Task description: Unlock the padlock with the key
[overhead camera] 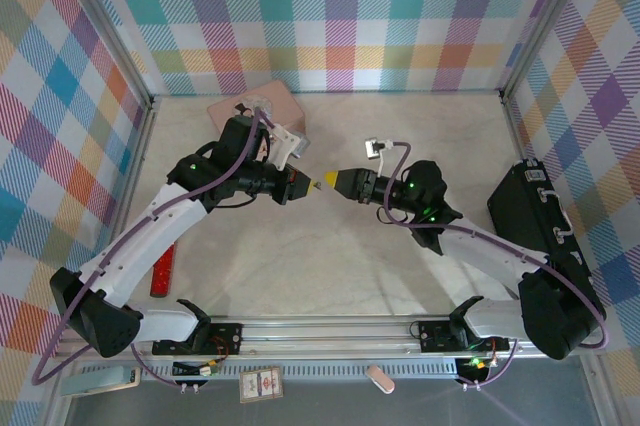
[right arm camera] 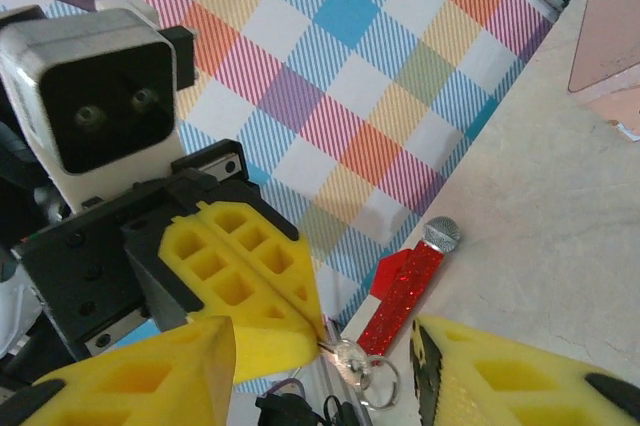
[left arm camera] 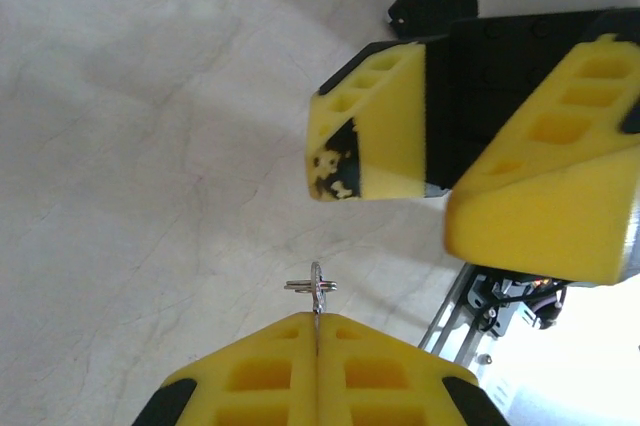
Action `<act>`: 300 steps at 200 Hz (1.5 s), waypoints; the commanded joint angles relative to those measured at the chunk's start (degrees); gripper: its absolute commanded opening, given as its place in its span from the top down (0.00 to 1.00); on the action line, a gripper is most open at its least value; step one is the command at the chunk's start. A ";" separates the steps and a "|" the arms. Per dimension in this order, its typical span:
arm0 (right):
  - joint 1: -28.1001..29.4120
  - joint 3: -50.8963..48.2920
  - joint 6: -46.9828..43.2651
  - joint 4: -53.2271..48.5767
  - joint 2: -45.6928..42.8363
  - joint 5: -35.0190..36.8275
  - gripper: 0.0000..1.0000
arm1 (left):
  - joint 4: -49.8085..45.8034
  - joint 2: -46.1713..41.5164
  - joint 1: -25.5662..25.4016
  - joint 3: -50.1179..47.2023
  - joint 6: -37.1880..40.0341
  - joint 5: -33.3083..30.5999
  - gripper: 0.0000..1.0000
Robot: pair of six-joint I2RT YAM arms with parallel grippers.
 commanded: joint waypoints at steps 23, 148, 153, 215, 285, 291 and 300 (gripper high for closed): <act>0.54 -1.24 -0.98 7.85 1.36 -4.89 0.54 | 1.73 -2.29 -0.06 0.92 1.56 3.63 1.00; 1.86 -0.72 -2.66 7.80 1.20 -8.27 0.69 | 1.72 -2.61 -0.06 1.80 1.41 5.67 1.00; 1.87 -0.63 -2.61 7.77 1.21 -8.31 0.70 | 1.73 -2.61 -0.06 1.80 1.34 5.72 1.00; 2.46 0.33 -3.11 7.10 1.56 -8.90 0.74 | 2.27 -2.09 -0.06 1.74 1.06 6.71 1.00; 2.57 0.61 -4.13 5.38 1.04 -8.57 0.90 | 2.35 -2.17 -0.04 1.28 1.15 6.50 1.00; 2.57 0.56 -4.18 5.17 0.90 -8.38 0.92 | 2.36 -2.25 -0.06 1.19 1.23 6.18 1.00; 2.57 0.60 -4.45 4.61 0.77 -8.25 0.94 | 2.39 -2.41 -0.05 1.11 1.26 5.64 1.00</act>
